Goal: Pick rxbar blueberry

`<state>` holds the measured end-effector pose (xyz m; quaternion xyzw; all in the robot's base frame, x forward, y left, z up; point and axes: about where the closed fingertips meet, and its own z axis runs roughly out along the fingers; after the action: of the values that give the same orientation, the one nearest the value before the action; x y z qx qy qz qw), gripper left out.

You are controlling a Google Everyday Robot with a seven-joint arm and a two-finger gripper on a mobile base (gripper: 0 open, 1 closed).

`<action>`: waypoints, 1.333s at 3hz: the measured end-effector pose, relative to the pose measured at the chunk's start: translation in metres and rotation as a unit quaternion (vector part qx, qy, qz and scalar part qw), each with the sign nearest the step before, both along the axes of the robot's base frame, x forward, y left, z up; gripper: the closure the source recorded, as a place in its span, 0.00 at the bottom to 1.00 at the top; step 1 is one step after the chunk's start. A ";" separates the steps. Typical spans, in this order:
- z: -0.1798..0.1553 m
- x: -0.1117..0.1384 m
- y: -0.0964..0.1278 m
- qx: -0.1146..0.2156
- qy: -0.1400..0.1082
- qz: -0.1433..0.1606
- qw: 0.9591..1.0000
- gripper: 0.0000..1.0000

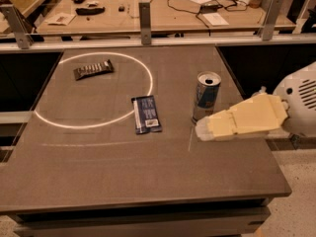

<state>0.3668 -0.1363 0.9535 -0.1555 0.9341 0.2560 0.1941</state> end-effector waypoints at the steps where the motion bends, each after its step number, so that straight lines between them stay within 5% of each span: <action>1: -0.002 0.000 0.020 0.005 -0.019 -0.031 0.999 0.00; 2: -0.008 0.006 0.035 -0.018 -0.064 -0.021 0.998 0.00; 3: -0.025 0.017 0.043 -0.055 -0.118 0.011 0.991 0.00; 4: -0.025 0.017 0.043 -0.055 -0.118 0.011 0.991 0.00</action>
Offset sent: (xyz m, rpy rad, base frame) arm 0.0210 0.0521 -0.0232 -0.1159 -0.2732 0.0273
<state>0.3834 -0.0931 0.9281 -0.2054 0.9157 0.1863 0.2910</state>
